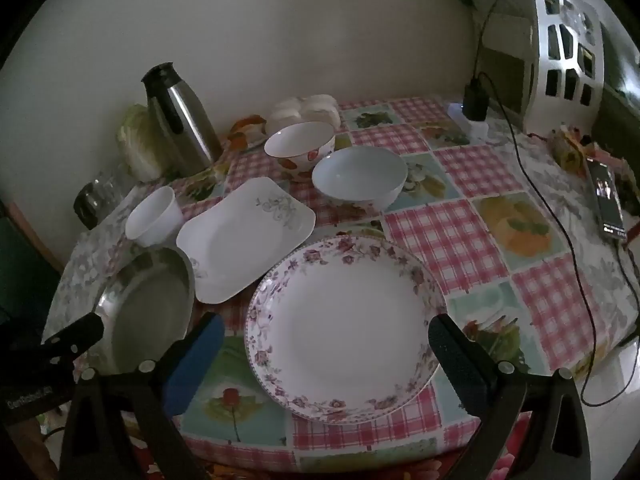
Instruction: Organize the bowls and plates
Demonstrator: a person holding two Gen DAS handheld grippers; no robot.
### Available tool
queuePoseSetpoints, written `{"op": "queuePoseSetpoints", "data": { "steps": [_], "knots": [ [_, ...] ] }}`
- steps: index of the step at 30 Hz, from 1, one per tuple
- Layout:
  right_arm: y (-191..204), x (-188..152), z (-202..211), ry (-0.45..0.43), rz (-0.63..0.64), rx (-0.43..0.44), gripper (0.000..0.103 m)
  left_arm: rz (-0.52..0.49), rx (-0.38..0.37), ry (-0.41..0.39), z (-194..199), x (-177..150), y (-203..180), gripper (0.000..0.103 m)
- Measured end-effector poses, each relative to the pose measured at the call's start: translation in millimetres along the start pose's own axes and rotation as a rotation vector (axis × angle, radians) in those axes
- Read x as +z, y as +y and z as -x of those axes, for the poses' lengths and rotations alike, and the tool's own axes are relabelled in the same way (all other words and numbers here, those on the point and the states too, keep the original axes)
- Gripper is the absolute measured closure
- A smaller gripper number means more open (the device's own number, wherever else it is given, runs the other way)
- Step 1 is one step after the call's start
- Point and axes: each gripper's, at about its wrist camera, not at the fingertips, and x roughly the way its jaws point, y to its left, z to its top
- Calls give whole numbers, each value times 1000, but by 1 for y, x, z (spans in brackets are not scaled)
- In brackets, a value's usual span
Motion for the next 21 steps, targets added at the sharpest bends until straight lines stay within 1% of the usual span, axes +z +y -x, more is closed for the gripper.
{"op": "queuePoseSetpoints", "data": {
  "steps": [2, 4, 5, 8, 10, 12, 21],
  "knots": [
    [0, 0, 1, -4, 6, -5, 0, 1, -1, 10, -3, 2, -3, 0],
    [1, 1, 2, -10, 16, -11, 0, 10, -5, -6, 2, 8, -3, 0],
    [1, -1, 3, -13, 21, -15, 0, 17, 4, -30, 2, 1, -6, 0],
    [2, -7, -2, -17, 17, -22, 0, 22, 1, -30, 3, 1, -5, 0],
    [-1, -5, -1, -20, 0, -28, 0, 32, -1, -31, 4, 1, -5, 0],
    [-3, 1, 4, -24, -9, -31, 0, 45, -20, -32, 3, -1, 6, 0],
    [0, 2, 10, -51, 10, -38, 0, 42, -9, -41, 4, -4, 8, 0]
  ]
}}
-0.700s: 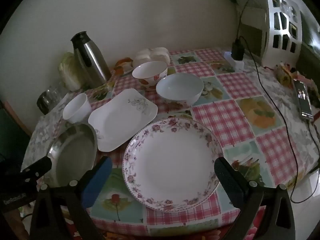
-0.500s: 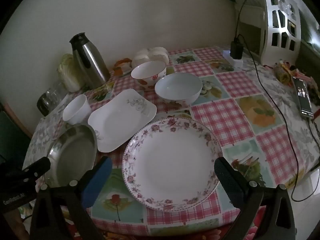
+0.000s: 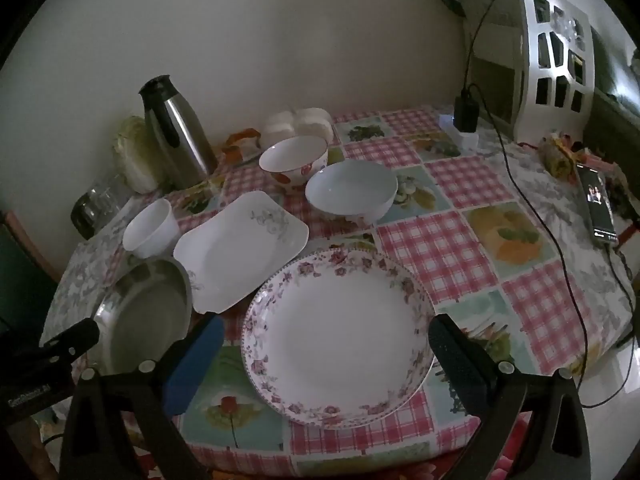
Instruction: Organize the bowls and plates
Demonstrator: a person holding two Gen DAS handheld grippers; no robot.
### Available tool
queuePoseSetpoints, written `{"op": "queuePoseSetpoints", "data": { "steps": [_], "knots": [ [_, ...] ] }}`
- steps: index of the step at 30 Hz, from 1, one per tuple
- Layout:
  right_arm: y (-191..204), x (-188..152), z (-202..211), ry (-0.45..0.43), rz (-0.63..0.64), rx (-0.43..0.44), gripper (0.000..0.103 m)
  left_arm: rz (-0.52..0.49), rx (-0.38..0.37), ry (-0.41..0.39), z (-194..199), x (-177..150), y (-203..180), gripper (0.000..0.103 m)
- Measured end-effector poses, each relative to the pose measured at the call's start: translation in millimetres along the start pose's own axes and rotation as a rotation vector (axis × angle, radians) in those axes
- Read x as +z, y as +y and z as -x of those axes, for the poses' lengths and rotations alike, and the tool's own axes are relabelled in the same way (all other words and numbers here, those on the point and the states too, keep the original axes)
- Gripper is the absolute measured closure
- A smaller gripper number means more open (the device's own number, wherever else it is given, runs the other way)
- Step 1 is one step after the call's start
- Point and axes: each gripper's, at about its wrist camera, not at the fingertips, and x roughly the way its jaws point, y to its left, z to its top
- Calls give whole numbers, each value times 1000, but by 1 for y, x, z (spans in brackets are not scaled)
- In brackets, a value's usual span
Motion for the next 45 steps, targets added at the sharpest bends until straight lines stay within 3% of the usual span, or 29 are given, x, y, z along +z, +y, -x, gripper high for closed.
{"op": "queuePoseSetpoints", "data": {
  "steps": [45],
  "knots": [
    [2, 0, 0, 3, 4, 8, 0, 11, 24, 12, -3, 1, 1, 0]
  ]
}}
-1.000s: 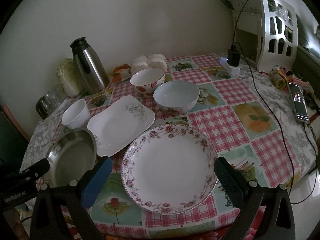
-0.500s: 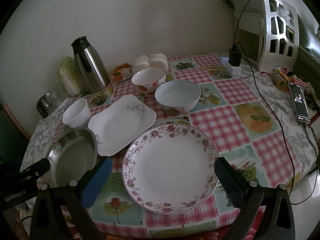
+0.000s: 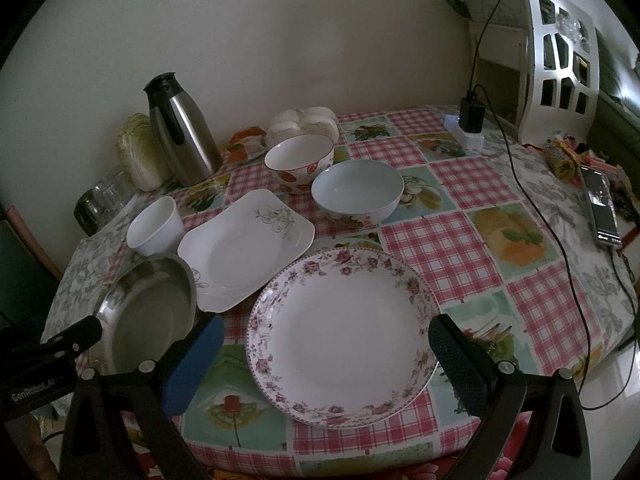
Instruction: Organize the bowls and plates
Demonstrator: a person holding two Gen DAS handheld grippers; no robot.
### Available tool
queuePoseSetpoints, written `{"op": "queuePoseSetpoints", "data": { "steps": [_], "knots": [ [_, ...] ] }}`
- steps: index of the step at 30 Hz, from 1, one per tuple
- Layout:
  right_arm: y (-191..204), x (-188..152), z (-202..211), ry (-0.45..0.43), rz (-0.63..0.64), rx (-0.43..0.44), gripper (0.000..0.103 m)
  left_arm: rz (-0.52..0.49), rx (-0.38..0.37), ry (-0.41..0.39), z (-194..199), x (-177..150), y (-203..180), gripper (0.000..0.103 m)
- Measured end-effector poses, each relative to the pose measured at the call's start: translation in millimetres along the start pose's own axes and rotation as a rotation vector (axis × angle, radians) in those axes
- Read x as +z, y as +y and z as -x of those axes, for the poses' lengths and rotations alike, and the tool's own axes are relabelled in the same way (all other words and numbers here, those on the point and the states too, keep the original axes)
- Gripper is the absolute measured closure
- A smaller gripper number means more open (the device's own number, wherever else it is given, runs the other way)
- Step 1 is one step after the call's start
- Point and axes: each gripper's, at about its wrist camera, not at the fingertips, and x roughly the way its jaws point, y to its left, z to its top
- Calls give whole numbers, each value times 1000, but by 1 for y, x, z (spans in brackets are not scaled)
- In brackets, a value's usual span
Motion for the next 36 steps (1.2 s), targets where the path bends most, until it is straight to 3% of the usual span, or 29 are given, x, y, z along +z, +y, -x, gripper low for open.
{"op": "queuePoseSetpoints", "data": {
  "steps": [28, 36],
  "knots": [
    [9, 2, -3, -1, 37, 17, 0, 26, -5, 14, -2, 3, 5, 0],
    [24, 11, -15, -3, 88, 15, 0, 66, 42, 74, -20, 7, 14, 0]
  ]
}}
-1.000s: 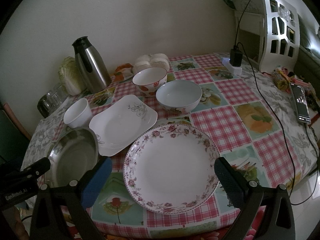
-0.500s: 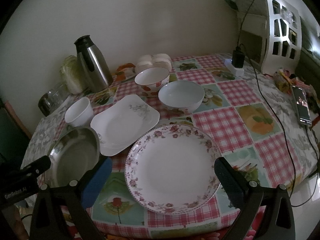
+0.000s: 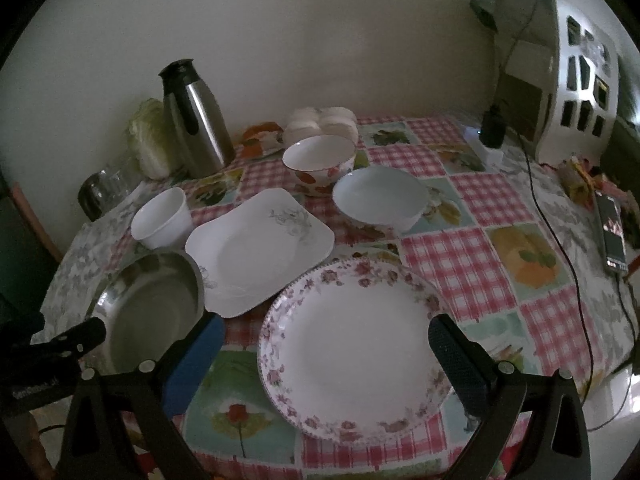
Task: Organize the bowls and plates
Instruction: 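Reach both tools to the steel basin rim and close on it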
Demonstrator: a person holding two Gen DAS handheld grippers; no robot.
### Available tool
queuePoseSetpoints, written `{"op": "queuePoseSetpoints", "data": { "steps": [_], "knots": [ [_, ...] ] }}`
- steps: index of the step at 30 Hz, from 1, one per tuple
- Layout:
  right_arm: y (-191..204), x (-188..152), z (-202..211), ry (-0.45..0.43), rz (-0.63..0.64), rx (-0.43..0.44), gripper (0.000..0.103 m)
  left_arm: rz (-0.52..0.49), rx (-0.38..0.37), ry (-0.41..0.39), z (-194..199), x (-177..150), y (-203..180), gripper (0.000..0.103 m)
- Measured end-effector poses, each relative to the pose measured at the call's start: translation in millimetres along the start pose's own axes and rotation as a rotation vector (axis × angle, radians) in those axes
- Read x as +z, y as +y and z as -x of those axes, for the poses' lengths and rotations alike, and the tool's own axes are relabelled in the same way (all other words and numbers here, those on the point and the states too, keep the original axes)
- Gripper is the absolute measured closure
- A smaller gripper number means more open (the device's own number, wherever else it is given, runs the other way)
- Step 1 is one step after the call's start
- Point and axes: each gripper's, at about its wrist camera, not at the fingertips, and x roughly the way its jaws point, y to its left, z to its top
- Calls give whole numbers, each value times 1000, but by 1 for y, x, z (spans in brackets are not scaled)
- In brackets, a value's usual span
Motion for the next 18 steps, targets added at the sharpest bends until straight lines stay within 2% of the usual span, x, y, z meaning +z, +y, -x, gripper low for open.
{"op": "queuePoseSetpoints", "data": {
  "steps": [8, 14, 18],
  "knots": [
    [8, 15, -21, 8, 27, -16, 0, 124, -14, 12, -18, 16, 14, 0],
    [8, 25, -42, 38, 33, -34, 0, 185, -13, 52, -38, 29, 11, 0],
    [7, 32, -58, 59, 30, -45, 0, 240, -10, 46, -44, 41, 12, 0]
  ]
}}
